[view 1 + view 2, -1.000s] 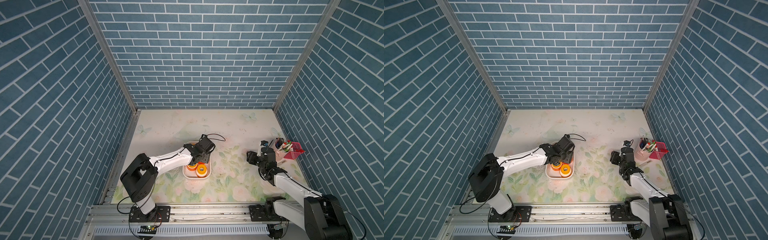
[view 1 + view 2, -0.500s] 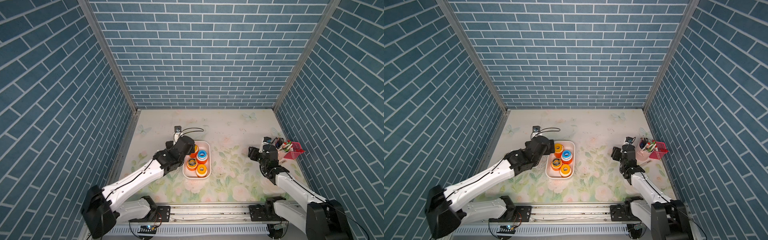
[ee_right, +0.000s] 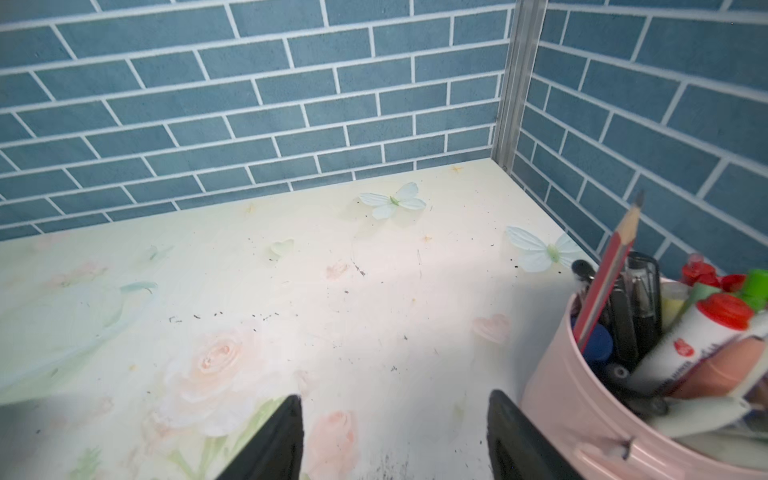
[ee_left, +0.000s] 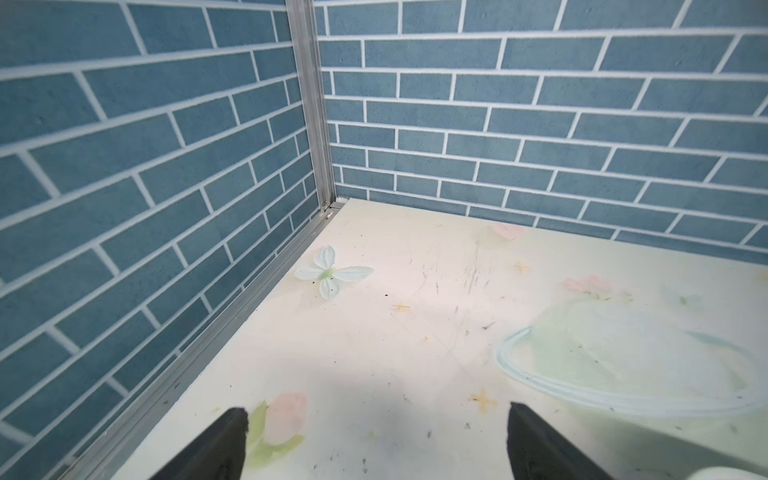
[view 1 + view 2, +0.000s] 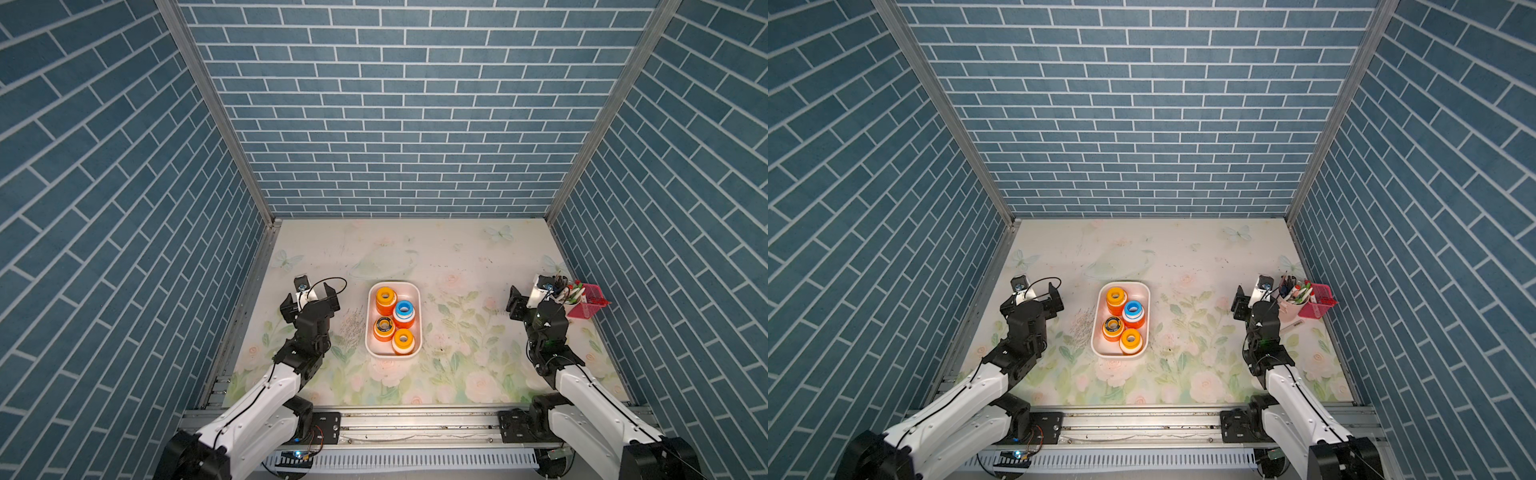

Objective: Put the sealing tape into the storage box
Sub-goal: Reset both arms

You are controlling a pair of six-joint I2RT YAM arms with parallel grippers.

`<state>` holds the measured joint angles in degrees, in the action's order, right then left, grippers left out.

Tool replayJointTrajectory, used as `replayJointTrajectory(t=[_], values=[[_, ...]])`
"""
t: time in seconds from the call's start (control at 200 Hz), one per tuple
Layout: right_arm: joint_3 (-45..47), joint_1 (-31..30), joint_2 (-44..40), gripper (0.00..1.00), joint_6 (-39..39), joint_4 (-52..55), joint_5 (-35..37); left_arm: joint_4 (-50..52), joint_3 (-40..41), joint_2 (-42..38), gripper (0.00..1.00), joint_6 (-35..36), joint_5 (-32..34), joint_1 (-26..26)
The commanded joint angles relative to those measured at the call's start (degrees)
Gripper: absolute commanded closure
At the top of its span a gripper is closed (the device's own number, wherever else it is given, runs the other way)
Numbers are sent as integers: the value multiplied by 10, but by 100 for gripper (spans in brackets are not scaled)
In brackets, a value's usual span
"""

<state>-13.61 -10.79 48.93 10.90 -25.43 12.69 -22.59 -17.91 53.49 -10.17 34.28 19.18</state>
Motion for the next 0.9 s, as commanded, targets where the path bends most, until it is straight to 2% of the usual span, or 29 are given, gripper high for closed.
replayJointTrajectory(t=[0.0, 0.08, 0.18, 0.24, 0.355, 0.435, 0.59, 0.68, 0.77, 0.785, 0.83, 0.875, 0.895], values=[[12, 2, 0, 28, -46, -56, 4, -160, 7, 75, 0, 62, -151, -75], [20, 2, -1, 27, -61, -69, 4, -241, 35, 124, 0, 69, -209, -116], [47, 2, 2, 26, -87, -126, 4, -326, 58, 185, 0, 95, -254, -134], [71, 2, 14, 26, -99, -185, 6, -347, 58, 201, 2, 109, -287, -142], [108, 2, 55, 25, -119, -288, 5, -464, 74, 250, 1, 109, -333, -171], [124, 3, 99, 24, -127, -360, 16, -484, 44, 329, 2, 105, -369, -191], [139, 12, 207, 21, -163, -538, 23, -519, 66, 331, 0, 113, -379, -187], [132, 39, 286, 19, -156, -614, -30, -512, 61, 334, 2, 106, -378, -190], [115, 62, 415, 17, -141, -728, -75, -506, 58, 334, 1, 104, -381, -193], [111, 62, 415, 16, -142, -722, -77, -504, 57, 334, 0, 103, -383, -194], [81, 66, 364, 17, -139, -567, -88, -508, 58, 335, 0, 102, -383, -194], [52, 69, 402, 17, -142, -582, -111, -507, 58, 334, 0, 102, -385, -194], [33, 70, 390, 16, -143, -525, -113, -508, 58, 335, 0, 102, -384, -195]])
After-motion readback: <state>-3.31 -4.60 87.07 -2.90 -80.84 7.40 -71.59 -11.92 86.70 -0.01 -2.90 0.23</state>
